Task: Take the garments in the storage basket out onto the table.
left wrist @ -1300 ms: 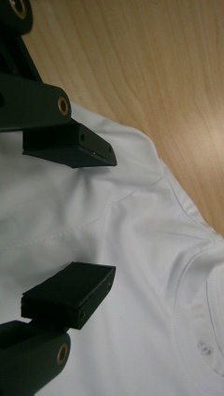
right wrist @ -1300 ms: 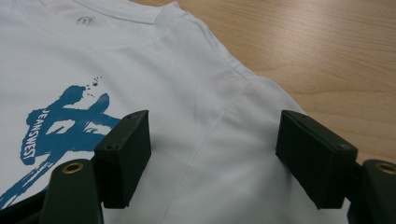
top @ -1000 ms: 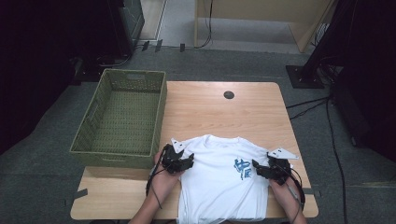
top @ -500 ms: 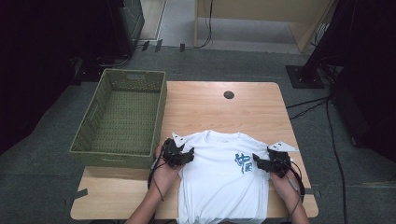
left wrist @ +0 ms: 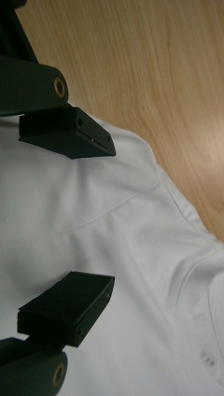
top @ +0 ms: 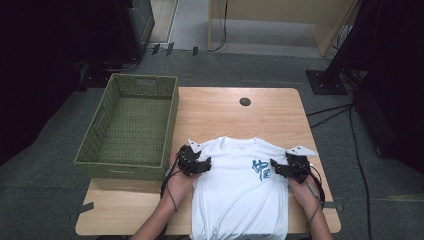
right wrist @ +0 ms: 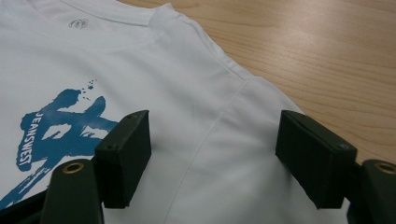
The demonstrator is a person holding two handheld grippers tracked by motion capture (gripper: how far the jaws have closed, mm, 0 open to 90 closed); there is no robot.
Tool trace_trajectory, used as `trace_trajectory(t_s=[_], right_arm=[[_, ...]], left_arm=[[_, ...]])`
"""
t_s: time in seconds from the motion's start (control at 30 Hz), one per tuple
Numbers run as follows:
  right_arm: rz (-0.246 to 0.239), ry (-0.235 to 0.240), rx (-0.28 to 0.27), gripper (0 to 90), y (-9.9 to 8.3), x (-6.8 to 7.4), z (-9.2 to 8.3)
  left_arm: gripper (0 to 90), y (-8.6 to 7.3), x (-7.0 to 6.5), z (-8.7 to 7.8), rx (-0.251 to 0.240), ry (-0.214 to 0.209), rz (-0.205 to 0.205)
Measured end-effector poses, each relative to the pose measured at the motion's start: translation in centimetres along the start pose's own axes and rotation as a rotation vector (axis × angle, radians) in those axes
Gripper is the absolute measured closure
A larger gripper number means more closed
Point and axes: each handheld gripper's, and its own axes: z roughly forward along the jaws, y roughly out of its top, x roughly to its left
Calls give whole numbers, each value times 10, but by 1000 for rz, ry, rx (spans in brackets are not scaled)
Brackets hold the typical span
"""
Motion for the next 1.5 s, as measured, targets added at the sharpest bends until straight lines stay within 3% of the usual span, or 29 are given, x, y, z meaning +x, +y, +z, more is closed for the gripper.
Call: trace_trajectory(t_s=[0.03,0.2,0.53,1.0,1.1,1.5], right_arm=[[0,1,0,269,2,-1,2],[-2,3,1,268,6,-5,6],[-4,4,0,268,11,-9,12],[-4,1,0,255,14,-10,15],[-35,30,13,184,14,-9,16],[-39,15,-6,239,15,-9,7]], left_arm=[[323,2,2,3,-6,16,12],[323,4,6,8,-29,19,11],[310,6,11,16,-72,-2,33],[310,10,12,20,-73,11,19],[308,9,12,19,-71,3,29],[308,3,16,13,-71,0,33]])
